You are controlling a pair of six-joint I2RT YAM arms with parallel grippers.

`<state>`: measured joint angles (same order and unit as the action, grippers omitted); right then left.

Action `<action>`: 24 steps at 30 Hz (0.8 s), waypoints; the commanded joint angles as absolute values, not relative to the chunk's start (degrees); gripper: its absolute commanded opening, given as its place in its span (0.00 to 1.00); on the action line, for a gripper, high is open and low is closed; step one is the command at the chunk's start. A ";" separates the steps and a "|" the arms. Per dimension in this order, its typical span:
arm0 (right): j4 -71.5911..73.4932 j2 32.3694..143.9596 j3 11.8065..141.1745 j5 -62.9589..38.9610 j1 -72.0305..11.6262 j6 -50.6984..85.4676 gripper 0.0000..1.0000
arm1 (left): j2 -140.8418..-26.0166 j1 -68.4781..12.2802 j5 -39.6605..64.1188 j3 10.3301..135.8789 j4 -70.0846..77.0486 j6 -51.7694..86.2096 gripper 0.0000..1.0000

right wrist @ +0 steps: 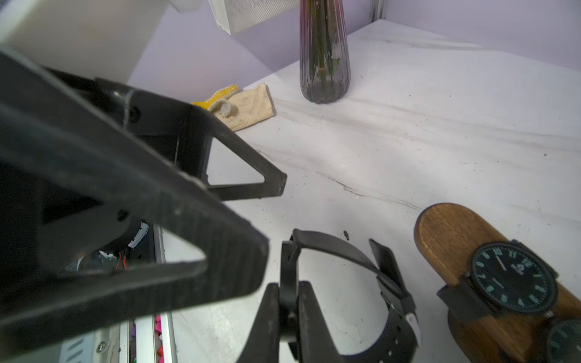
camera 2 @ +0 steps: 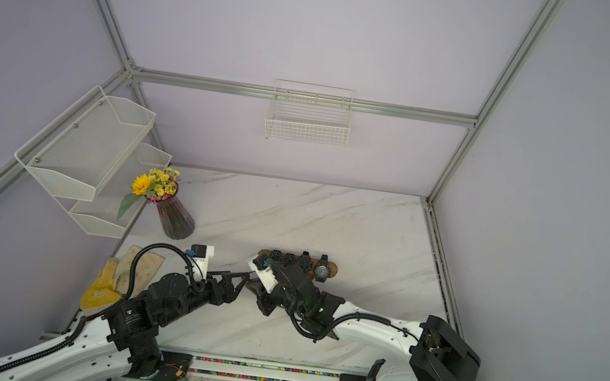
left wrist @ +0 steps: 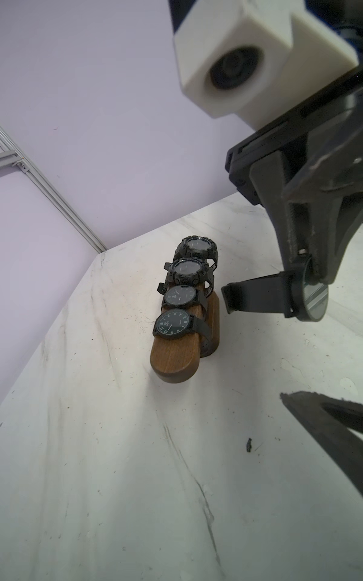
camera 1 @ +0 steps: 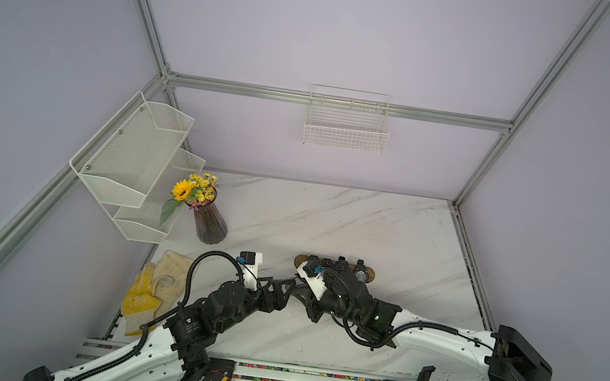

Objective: Place watch on stand
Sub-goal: Pick up the watch at the center of the board.

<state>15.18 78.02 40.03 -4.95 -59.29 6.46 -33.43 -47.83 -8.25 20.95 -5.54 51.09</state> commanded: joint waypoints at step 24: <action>39.10 80.46 34.03 -0.01 -62.22 5.01 0.00 | -39.04 -44.50 0.16 19.37 5.38 58.56 0.45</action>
<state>34.13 80.25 34.37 -0.86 -61.63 5.52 -39.18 -44.75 -1.28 20.67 2.50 57.98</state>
